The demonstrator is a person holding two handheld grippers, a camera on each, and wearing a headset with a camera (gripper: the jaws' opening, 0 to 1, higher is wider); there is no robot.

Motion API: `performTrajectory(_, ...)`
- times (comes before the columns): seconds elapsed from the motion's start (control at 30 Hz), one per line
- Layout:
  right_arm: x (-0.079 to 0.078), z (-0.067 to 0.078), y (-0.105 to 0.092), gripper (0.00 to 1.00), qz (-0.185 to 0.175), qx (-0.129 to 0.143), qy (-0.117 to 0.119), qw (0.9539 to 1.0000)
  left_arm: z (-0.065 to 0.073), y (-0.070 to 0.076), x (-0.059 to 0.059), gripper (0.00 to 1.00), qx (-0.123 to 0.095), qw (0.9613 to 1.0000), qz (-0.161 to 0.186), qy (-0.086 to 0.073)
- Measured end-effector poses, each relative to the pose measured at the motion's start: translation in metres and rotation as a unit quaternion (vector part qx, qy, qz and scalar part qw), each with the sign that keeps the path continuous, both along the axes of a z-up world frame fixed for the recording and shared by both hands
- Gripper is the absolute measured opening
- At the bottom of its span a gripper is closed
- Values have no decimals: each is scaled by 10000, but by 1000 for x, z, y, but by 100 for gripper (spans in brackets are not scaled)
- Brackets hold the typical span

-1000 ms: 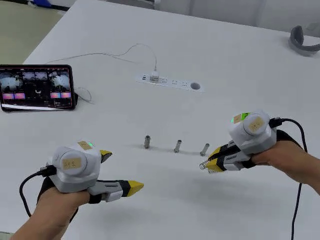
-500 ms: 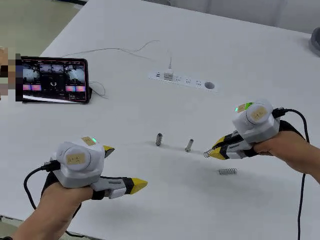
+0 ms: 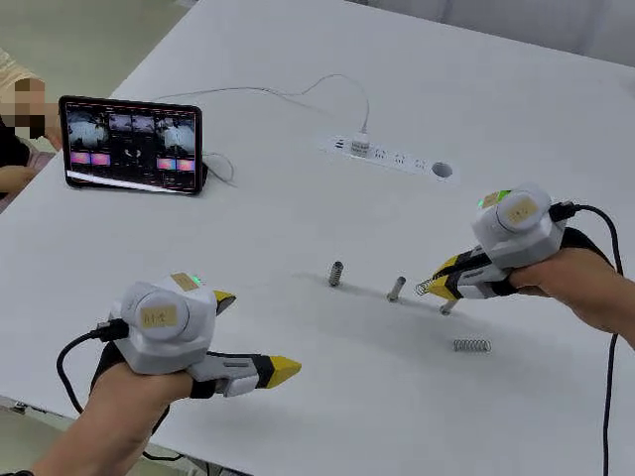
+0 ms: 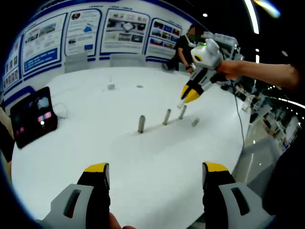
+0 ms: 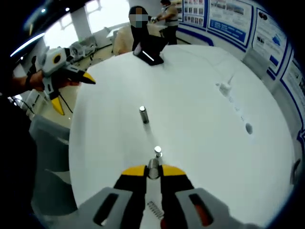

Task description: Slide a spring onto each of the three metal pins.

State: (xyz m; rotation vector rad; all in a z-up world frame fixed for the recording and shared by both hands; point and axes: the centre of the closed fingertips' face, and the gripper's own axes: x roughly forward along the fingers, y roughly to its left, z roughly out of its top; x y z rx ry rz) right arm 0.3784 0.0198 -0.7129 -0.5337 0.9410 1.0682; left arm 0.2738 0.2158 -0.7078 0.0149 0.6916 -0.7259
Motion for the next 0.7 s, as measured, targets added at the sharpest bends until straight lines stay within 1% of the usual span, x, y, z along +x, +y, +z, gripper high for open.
performTrajectory(0.37,4,1,14,12,73,16,-29,10000,3,5,1,82,-23,10000,86,-5)
performTrajectory(0.47,4,0,15,12,108,-19,-32,9999,3,6,2,82,-23,9999,100,-6)
performTrajectory(0.57,6,-1,17,12,125,3,-30,9999,2,7,3,81,-29,9999,119,-9)
performTrajectory(0.7,6,-4,18,12,159,-37,-27,9999,2,9,4,81,-52,9999,155,6)
